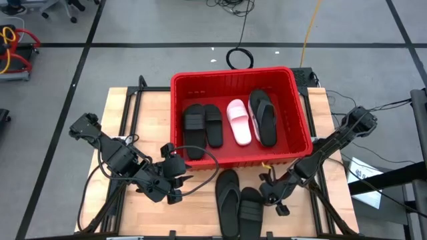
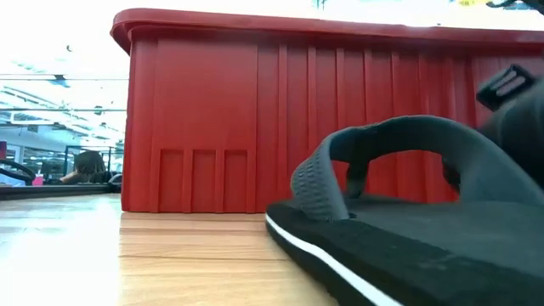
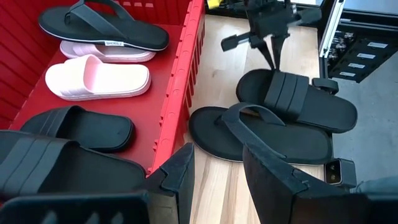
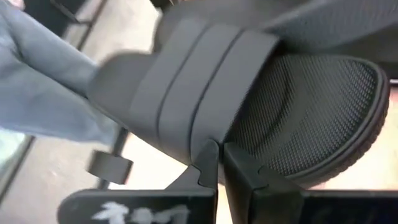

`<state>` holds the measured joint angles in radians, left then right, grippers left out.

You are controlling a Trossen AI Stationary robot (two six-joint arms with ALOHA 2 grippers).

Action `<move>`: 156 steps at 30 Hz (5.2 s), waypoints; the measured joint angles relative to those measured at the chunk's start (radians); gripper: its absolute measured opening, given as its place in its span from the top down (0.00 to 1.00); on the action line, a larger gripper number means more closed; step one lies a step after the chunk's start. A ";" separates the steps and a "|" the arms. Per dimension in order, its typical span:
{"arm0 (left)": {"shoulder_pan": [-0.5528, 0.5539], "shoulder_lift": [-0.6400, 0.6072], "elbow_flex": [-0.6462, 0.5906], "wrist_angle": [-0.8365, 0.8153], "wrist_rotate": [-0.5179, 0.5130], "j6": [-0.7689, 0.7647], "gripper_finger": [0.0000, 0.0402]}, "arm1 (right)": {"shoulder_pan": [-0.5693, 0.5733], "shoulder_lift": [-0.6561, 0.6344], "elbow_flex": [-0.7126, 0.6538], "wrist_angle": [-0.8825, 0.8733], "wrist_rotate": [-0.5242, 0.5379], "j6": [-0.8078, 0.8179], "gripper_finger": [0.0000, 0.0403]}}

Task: Pick and place slides into bin
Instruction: Put the black slide into the red bin

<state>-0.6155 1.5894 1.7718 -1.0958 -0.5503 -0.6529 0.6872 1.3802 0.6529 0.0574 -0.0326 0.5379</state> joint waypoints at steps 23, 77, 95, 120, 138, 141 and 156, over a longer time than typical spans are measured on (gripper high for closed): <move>0.013 0.000 0.000 0.000 0.000 0.046 0.67 | -0.001 -0.318 0.036 -0.036 0.090 -0.025 1.00; 0.022 0.007 -0.134 0.378 0.040 0.247 0.67 | -0.054 -0.309 0.281 -0.409 0.211 -0.233 1.00; -0.085 0.075 -0.583 1.047 0.110 -0.126 0.67 | 0.048 -0.308 0.280 -0.477 0.211 -0.206 1.00; 0.122 0.342 -0.584 1.356 0.075 -0.155 0.67 | 0.094 -0.293 0.280 -0.618 0.211 -0.191 1.00; 0.151 0.370 -0.583 1.322 0.109 -0.034 0.67 | 0.093 -0.293 0.280 -0.616 0.215 -0.215 1.00; 0.155 0.384 -0.583 1.321 0.129 -0.052 0.67 | 0.093 -0.293 0.280 -0.616 0.215 -0.221 1.00; 0.165 0.424 -0.581 1.420 0.184 -0.037 0.67 | 0.091 -0.293 0.280 -0.615 0.219 -0.221 1.00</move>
<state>-0.4506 2.0132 1.1908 0.3243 -0.3668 -0.6903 0.7784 1.0870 0.9329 -0.5575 0.1864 0.3168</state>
